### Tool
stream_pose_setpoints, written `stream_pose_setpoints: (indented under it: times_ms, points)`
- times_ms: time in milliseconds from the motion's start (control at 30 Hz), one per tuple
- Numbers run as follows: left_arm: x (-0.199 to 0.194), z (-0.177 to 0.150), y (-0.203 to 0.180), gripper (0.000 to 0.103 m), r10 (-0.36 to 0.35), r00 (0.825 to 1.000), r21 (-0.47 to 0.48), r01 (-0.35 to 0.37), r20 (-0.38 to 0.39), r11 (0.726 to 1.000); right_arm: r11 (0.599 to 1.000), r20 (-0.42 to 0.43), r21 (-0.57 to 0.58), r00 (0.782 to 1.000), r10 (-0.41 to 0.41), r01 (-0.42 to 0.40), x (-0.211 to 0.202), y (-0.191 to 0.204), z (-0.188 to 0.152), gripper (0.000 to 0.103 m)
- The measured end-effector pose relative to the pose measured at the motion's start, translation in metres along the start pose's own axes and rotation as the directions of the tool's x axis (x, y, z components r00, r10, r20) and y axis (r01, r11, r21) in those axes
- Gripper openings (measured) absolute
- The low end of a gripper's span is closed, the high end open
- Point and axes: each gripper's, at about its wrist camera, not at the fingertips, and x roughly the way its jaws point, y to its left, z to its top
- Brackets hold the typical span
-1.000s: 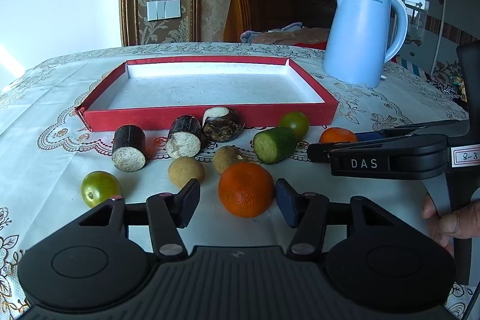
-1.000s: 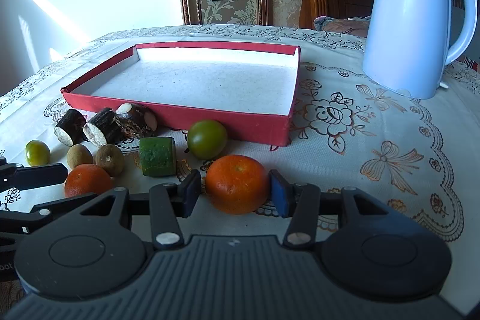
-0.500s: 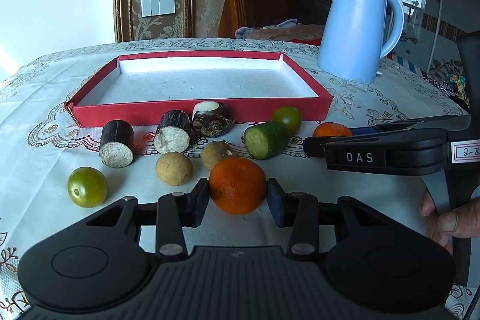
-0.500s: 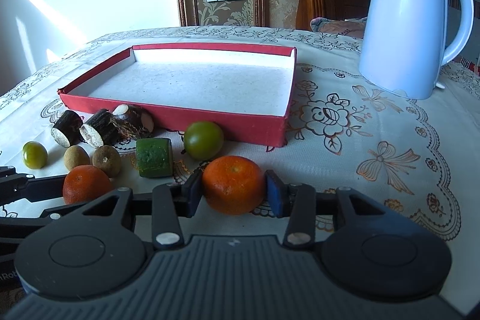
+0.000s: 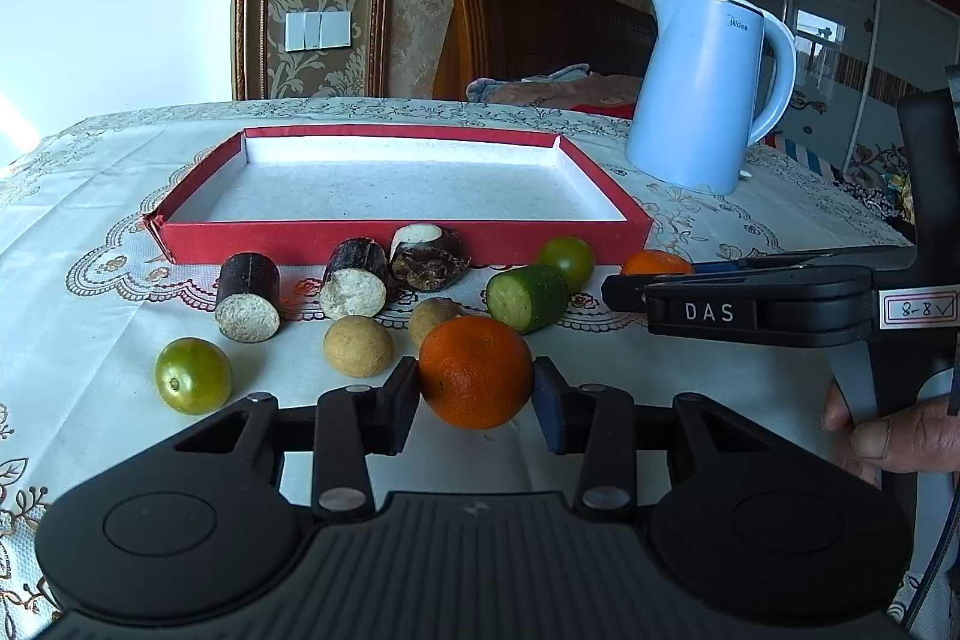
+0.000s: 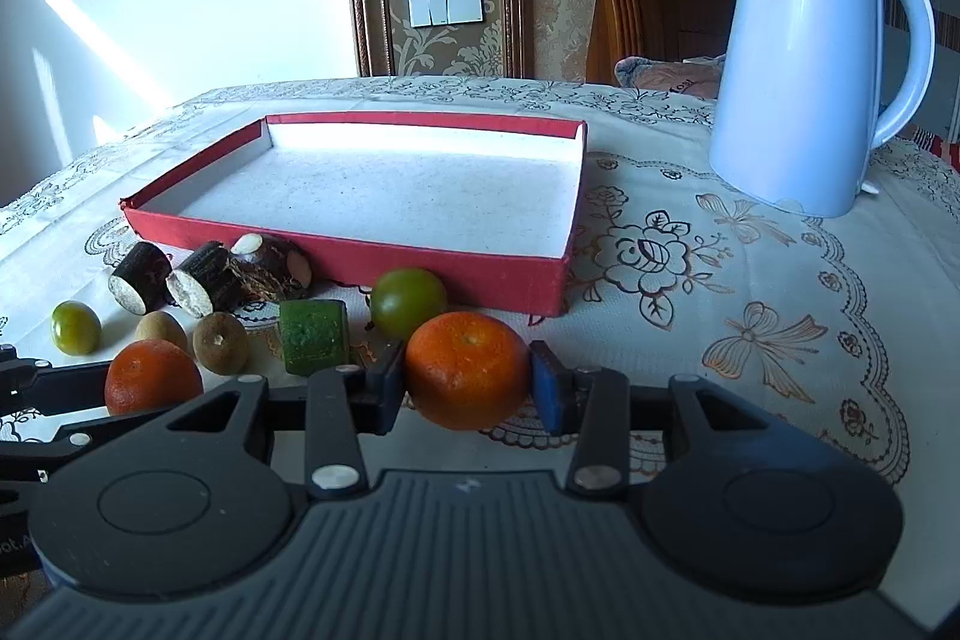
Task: Organize fruits
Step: 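Lift both held tangerines and carry them over the red tray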
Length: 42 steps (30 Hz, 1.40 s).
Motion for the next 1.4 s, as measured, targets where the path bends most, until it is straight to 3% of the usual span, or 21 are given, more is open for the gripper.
stream_pose_setpoints:
  times_ms: [300, 533, 767, 1200, 1400]
  points:
    - [-0.019, 0.030, 0.020, 0.040, 0.011, 0.995, -0.033, -0.007, 0.103, 0.999, 0.999, 0.059, -0.034, 0.998, 0.017, -0.015, -0.011, 0.021, 0.019, 0.041]
    - [-0.005, 0.066, 0.044, 0.040, 0.103, 0.982, -0.038, -0.098, 0.157, 0.994, 1.000, 0.083, -0.017, 0.997, 0.008, -0.006, -0.002, 0.028, 0.043, 0.041]
    - [0.043, 0.095, 0.053, 0.040, 0.149, 0.980, -0.040, -0.145, 0.131, 0.989, 1.000, 0.064, 0.021, 0.998, 0.006, -0.007, 0.034, 0.033, 0.070, 0.041]
    - [0.099, 0.090, 0.059, 0.040, 0.245, 0.967, -0.040, -0.243, 0.064, 0.969, 1.000, 0.029, 0.001, 0.999, -0.030, 0.030, 0.078, 0.043, 0.071, 0.041]
    - [0.106, 0.086, 0.061, 0.040, 0.238, 0.971, -0.036, -0.237, 0.036, 0.971, 1.000, 0.011, -0.001, 1.000, -0.024, 0.024, 0.086, 0.046, 0.068, 0.041]
